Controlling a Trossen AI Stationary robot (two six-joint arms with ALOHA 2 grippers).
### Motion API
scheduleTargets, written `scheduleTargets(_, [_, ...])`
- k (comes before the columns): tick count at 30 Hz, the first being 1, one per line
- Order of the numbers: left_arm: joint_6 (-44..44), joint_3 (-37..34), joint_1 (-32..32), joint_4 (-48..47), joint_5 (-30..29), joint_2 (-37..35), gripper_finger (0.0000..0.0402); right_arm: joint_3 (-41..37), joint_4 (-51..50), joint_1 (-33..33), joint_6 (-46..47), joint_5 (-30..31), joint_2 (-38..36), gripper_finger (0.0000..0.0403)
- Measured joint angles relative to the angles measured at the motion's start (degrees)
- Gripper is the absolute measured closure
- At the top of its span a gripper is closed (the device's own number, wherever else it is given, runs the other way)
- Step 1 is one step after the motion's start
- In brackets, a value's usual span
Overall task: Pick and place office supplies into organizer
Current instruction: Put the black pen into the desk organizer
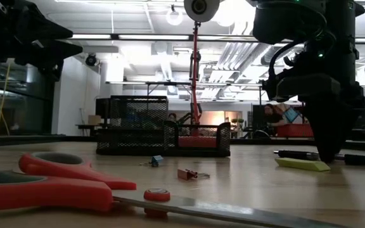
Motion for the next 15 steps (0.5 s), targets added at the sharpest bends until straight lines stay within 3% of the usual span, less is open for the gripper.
scheduleTargets(6, [0.0,0.0,0.0,0.0,0.0,0.0,0.0218,0.0,0.0,0.0,-0.3,1.1,-0.2,0.0374])
scheduleTargets(10, [0.0,0.0,0.0,0.0,0.0,0.0,0.0218,0.2,0.1,0.4,-0.9,2.4,-0.5,0.0393])
scheduleTargets(15, [0.0,0.0,0.0,0.0,0.0,0.0,0.0218,2.5,-0.8,0.2,-2.3,7.9,-0.2,0.0386])
